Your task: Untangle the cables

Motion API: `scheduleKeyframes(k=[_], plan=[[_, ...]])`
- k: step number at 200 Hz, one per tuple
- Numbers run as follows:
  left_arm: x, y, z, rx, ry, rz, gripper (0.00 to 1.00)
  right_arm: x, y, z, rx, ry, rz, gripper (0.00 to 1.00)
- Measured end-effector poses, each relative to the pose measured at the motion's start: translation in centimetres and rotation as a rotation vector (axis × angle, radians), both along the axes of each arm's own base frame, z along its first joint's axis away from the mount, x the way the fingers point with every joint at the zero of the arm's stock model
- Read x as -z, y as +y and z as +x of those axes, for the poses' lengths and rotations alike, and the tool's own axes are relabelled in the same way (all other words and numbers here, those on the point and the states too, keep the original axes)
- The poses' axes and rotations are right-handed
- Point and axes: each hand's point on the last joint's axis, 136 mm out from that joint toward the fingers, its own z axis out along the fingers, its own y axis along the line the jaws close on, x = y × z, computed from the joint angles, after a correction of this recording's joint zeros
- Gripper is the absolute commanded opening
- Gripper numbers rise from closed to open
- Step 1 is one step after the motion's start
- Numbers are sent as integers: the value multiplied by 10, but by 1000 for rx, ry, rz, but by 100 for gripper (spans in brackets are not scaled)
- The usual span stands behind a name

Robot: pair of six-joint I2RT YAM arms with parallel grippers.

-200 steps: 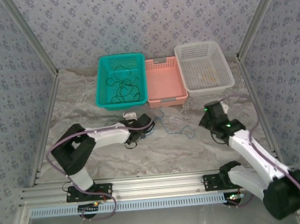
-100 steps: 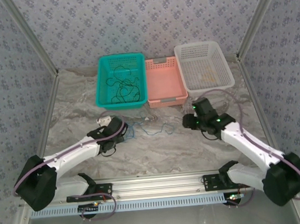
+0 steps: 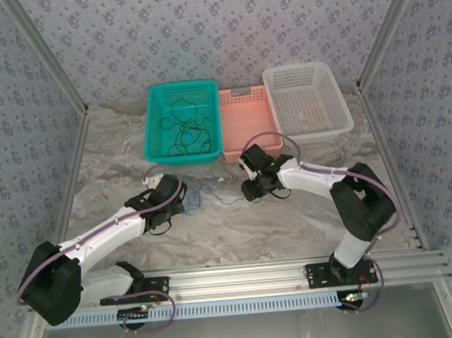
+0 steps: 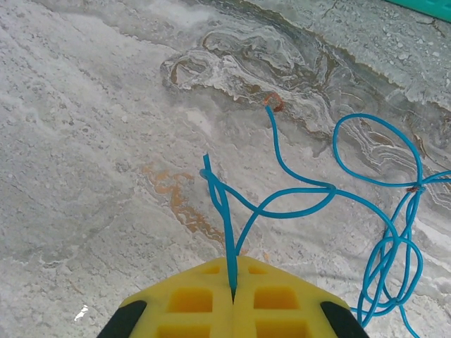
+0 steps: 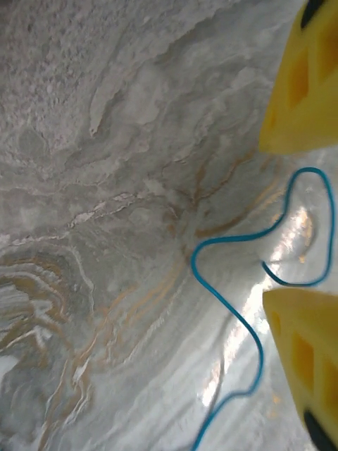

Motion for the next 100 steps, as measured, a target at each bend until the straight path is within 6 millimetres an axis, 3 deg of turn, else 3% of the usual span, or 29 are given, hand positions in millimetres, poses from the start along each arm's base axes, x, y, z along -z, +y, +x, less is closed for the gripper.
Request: scheduleKeyframes(k=[37, 70, 100], plan=[[0, 0, 0, 3, 2, 1, 0, 15, -2, 5, 5, 15, -49, 0], [0, 11, -2, -20, 10, 22, 0, -1, -24, 6, 102, -37, -47, 0], [-2, 32, -4, -81, 10, 30, 0, -55, -89, 9, 342, -150, 29, 0]])
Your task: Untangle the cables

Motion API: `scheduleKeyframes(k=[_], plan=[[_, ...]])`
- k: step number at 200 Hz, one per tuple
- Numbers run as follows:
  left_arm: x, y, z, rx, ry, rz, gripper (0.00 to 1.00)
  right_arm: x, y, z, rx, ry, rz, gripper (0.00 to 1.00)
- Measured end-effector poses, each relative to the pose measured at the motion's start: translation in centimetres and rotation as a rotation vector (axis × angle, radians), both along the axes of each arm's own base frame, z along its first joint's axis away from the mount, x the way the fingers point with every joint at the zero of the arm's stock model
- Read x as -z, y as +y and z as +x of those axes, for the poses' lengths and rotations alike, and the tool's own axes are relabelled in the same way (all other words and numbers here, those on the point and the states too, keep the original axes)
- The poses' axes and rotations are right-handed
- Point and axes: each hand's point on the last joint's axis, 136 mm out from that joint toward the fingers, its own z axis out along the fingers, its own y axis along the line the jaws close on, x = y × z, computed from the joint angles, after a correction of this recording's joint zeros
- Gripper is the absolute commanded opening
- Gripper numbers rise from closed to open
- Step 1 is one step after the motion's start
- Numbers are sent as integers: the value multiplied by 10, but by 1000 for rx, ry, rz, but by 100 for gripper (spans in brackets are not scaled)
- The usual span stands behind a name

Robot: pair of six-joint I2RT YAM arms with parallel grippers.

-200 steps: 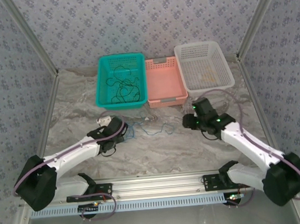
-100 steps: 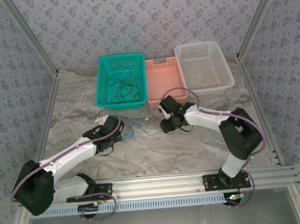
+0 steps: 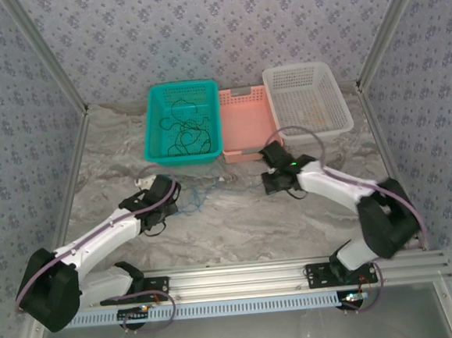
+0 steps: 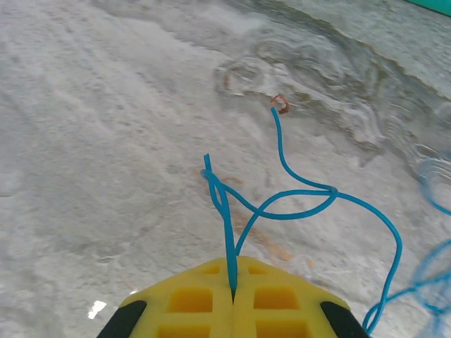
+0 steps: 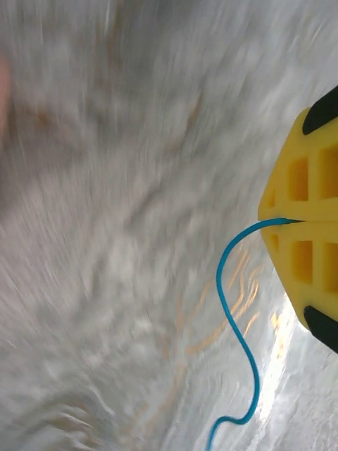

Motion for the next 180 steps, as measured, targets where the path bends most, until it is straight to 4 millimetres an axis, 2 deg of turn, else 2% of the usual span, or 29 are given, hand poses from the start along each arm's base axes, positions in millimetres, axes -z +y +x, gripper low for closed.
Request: scheduleKeyframes(k=[26, 46, 83, 113, 129, 151, 180], plan=[[0, 19, -5, -56, 2, 0, 0, -54, -68, 3, 237, -137, 78, 0], [-1, 30, -8, -91, 1, -1, 0, -77, -95, -6, 330, -182, 99, 0], [-4, 47, -10, -149, -1, -2, 0, -97, -115, -12, 422, -183, 92, 0], [-5, 59, -12, -188, 5, 1, 0, -110, -142, -15, 529, -207, 103, 0], [-4, 65, -12, -206, 15, 3, 0, -116, -151, -15, 558, -216, 104, 0], [-3, 71, -12, -225, 25, -12, 0, -119, -153, -14, 565, -219, 119, 0], [-5, 68, -8, -206, 34, -20, 0, -118, -146, -15, 545, -206, 122, 0]])
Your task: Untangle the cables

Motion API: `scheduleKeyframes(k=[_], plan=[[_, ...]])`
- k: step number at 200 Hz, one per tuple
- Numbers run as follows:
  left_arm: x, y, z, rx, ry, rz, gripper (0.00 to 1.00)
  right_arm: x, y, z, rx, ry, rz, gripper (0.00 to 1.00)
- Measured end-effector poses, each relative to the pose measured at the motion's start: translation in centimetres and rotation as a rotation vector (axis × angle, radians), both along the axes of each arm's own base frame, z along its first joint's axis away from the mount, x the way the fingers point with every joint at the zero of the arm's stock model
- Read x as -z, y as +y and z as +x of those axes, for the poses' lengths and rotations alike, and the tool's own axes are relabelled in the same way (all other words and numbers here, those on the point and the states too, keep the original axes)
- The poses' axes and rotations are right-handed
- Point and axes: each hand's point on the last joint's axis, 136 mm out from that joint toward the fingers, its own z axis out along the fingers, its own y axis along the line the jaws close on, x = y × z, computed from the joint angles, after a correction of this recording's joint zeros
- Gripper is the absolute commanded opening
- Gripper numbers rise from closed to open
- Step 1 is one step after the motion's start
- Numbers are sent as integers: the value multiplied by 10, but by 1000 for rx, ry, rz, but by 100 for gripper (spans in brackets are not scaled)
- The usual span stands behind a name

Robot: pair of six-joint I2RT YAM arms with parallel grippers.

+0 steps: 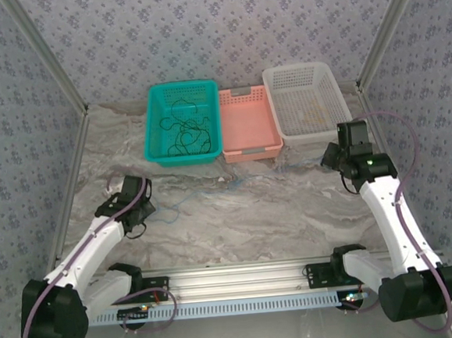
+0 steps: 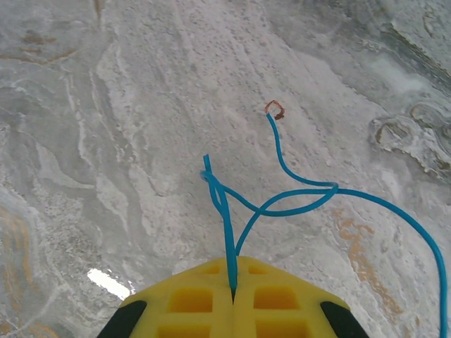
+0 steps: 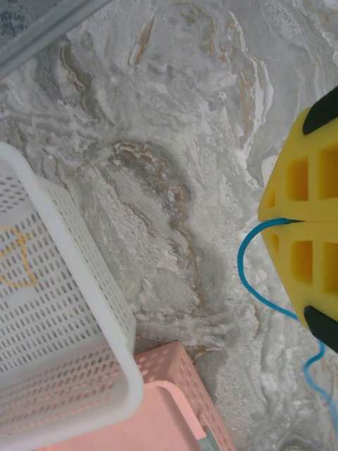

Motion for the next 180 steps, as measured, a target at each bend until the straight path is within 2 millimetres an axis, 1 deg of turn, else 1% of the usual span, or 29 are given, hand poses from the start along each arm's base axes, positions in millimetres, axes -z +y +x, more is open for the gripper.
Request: scheduleKeyframes(k=[9, 17, 42, 55, 70, 78, 86, 97, 104, 111, 120, 130, 140, 149, 160, 174, 180], plan=[[-2, 2, 2, -4, 0, 1, 0, 1, -2, -1, 8, 6, 5, 0], [-4, 5, 4, -17, -4, -2, 0, 1, -8, -2, 32, 8, 11, 0], [-8, 23, 7, -76, -9, 1, 0, -2, -35, -8, 134, -1, 21, 0], [-7, 32, 5, -104, 1, -2, 0, -9, -48, -11, 180, -17, 28, 0], [-6, 39, 3, -130, 11, -7, 0, -20, -57, -12, 214, -44, 37, 0], [-6, 40, 3, -132, 13, -17, 0, -27, -60, -11, 221, -62, 40, 0], [-6, 36, 4, -120, 12, -36, 0, -33, -59, -9, 214, -78, 48, 0], [-7, 26, 9, -88, -2, -79, 0, -40, -51, -6, 185, -98, 61, 0], [-8, 17, 14, -55, -11, -103, 0, -44, -43, -3, 151, -105, 67, 0], [-10, 5, 18, -12, -20, -127, 0, -48, -30, 0, 107, -112, 68, 0], [-15, -16, 25, 60, -31, -155, 0, -55, -12, 4, 43, -120, 69, 0], [-23, -39, 31, 137, -49, -179, 0, -68, 10, 8, -32, -142, 68, 0], [-36, -63, 38, 212, -81, -208, 0, -81, 27, 9, -89, -167, 71, 0], [-47, -84, 42, 267, -105, -238, 0, -94, 37, 8, -122, -192, 73, 0], [-58, -103, 46, 314, -133, -271, 0, -110, 47, 7, -155, -227, 79, 0], [-61, -124, 50, 354, -144, -301, 0, -131, 61, 5, -199, -274, 96, 0], [-58, -131, 51, 366, -137, -309, 6, -138, 67, 4, -218, -289, 109, 0]])
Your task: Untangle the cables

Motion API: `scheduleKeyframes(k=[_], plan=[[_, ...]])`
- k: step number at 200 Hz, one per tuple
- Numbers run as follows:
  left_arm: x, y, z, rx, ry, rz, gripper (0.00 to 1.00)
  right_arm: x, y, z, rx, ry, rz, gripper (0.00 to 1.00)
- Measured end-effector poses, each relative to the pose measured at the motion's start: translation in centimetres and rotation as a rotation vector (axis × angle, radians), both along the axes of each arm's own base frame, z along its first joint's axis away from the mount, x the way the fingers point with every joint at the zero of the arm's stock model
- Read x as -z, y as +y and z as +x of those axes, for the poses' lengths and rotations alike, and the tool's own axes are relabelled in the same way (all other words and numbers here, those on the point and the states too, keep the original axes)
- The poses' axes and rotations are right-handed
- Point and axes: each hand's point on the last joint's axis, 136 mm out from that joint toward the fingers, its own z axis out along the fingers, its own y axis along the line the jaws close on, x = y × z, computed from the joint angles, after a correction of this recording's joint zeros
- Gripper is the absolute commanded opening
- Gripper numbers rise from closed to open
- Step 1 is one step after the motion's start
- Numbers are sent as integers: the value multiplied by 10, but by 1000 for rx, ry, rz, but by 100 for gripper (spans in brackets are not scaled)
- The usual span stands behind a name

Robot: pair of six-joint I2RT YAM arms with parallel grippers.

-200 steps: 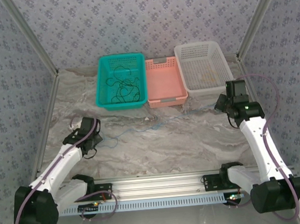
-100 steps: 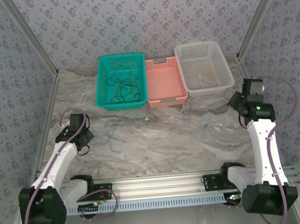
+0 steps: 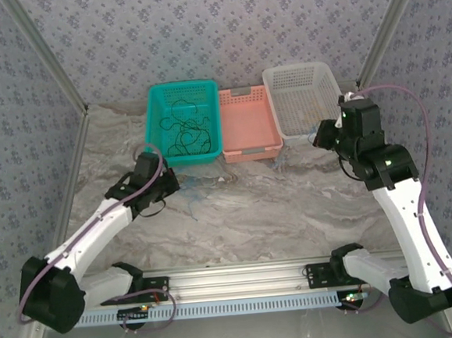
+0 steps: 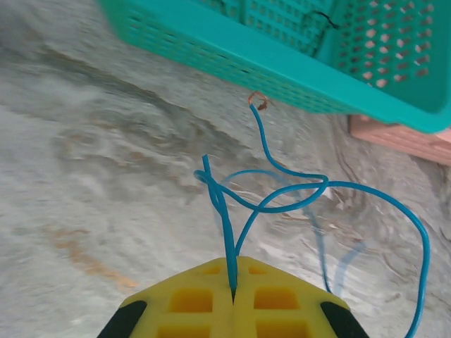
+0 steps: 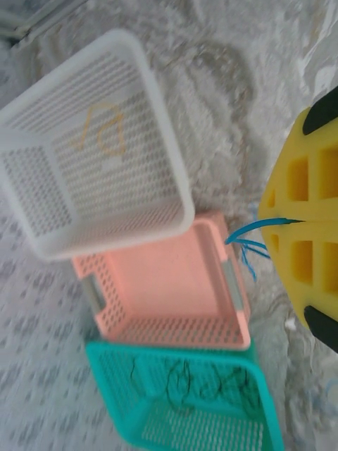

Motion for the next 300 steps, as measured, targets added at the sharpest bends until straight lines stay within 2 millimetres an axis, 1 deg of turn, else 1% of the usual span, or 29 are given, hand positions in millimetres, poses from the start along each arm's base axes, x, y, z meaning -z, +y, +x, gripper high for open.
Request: scheduleKeyframes(k=[6, 11, 15, 20, 24, 31, 44, 51, 58, 70, 84, 92, 99, 109, 121, 133, 145, 161, 187, 205, 223, 233, 253, 265, 278, 300], plan=[[5, -6, 0, 11, 12, -2, 16, -6, 7, -1, -26, -14, 17, 0], [11, -9, 0, 16, 29, 0, 29, -9, 13, -1, -46, -21, 37, 0], [16, -12, 0, 20, 43, 4, 41, -11, 17, -1, -64, -25, 52, 0], [22, -13, -1, 19, 63, 6, 54, -13, 23, -1, -87, -28, 72, 0], [27, -14, -1, 14, 76, 9, 61, -13, 27, -1, -104, -27, 86, 0], [32, -14, -3, 10, 90, 15, 66, -12, 35, 0, -135, -22, 111, 0], [35, -10, -8, -10, 97, 27, 68, -4, 48, 3, -181, -1, 143, 0], [31, -7, -12, -23, 86, 30, 68, 6, 53, 5, -200, 18, 151, 0], [25, -6, -15, -31, 68, 25, 68, 21, 58, 5, -215, 49, 156, 0], [9, -3, -20, -44, 25, 3, 67, 57, 63, 3, -232, 119, 157, 0], [-9, -2, -24, -50, -24, -27, 65, 115, 62, -4, -228, 243, 140, 0], [-14, -3, -26, -51, -37, -39, 64, 150, 58, -12, -214, 324, 126, 0], [-15, -4, -27, -50, -38, -43, 62, 176, 53, -19, -197, 389, 116, 0], [-13, -8, -31, -39, -26, -45, 57, 205, 43, -29, -163, 460, 108, 0], [-7, -18, -38, -8, -2, -36, 51, 224, 32, -36, -124, 508, 103, 0], [0, -31, -47, 37, 19, -18, 44, 230, 25, -37, -97, 520, 100, 0], [6, -47, -54, 85, 35, 2, 39, 230, 23, -36, -87, 516, 98, 0], [12, -69, -62, 152, 48, 36, 37, 229, 21, -33, -79, 503, 94, 0], [19, -112, -75, 291, 39, 95, 37, 228, 20, -32, -73, 497, 90, 0], [21, -140, -79, 410, 14, 156, 43, 229, 19, -30, -71, 498, 89, 0], [21, -163, -77, 530, -21, 236, 53, 234, 18, -29, -68, 514, 85, 0], [19, -174, -74, 587, -41, 287, 56, 237, 18, -28, -67, 525, 82, 0], [20, -189, -67, 684, -64, 392, 59, 240, 19, -27, -72, 541, 73, 0], [27, -192, -63, 732, -63, 454, 60, 239, 19, -25, -74, 540, 70, 0], [39, -191, -63, 772, -47, 511, 60, 237, 18, -22, -71, 533, 71, 0], [59, -184, -65, 828, -3, 589, 59, 236, 15, -17, -64, 530, 71, 0]])
